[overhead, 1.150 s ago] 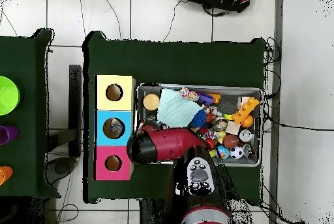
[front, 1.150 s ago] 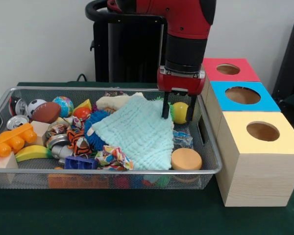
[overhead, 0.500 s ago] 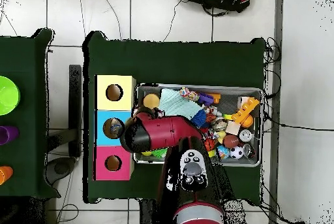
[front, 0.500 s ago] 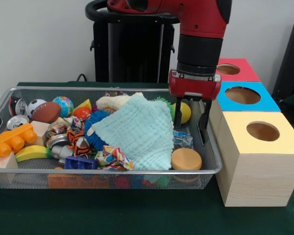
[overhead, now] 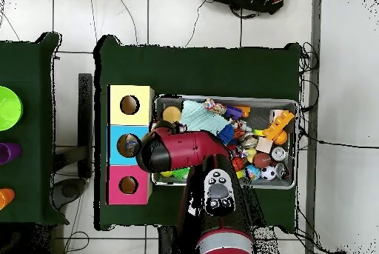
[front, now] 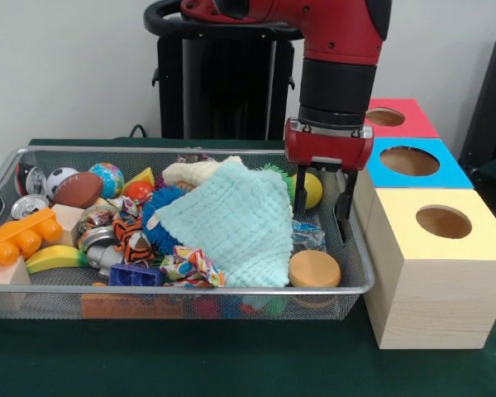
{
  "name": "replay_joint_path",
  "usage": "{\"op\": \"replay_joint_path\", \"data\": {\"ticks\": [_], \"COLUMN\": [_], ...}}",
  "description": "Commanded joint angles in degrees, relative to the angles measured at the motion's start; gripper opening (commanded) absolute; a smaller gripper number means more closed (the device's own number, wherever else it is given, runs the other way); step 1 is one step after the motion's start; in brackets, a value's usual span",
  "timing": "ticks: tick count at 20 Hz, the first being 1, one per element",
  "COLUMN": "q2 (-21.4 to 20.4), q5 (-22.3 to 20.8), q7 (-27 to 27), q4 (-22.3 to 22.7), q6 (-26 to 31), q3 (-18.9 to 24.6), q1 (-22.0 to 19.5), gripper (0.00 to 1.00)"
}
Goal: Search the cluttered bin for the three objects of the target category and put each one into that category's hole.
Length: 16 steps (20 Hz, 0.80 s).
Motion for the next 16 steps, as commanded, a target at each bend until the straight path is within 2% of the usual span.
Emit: {"op": "replay_joint_path", "data": {"ticks": [1, 11, 16], "q2": [6.8, 11.8, 13.5], "q5": [-0.3, -2.5, -2.1], "q7": [5.5, 5.3, 5.3], "q4": [-2.5, -1.4, -1.1], "q6": [1.0, -5.9, -6.8], "q3": [0.0, -0.9, -1.0], "q1": [1.5, 2.2, 2.6], "gripper": [1.0, 1.0, 1.0]}}
